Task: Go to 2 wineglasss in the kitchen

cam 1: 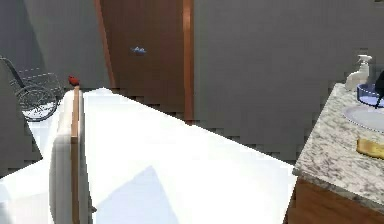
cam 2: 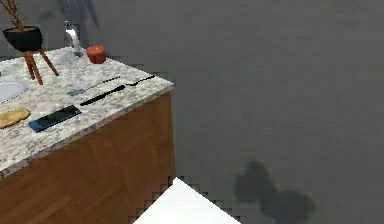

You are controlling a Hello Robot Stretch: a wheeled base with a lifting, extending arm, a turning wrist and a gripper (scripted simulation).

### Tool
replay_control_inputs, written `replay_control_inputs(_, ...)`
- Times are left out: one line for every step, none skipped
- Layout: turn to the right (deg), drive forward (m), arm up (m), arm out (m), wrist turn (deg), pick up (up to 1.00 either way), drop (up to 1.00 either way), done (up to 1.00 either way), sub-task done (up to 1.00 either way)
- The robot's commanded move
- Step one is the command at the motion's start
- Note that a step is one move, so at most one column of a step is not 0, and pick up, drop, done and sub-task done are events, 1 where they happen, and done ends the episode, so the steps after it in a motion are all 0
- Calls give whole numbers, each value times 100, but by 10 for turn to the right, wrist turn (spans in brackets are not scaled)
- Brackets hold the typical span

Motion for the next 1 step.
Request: replay_control_inputs(0, 60, 0, 0, 0, 0, 0, 0, 0)
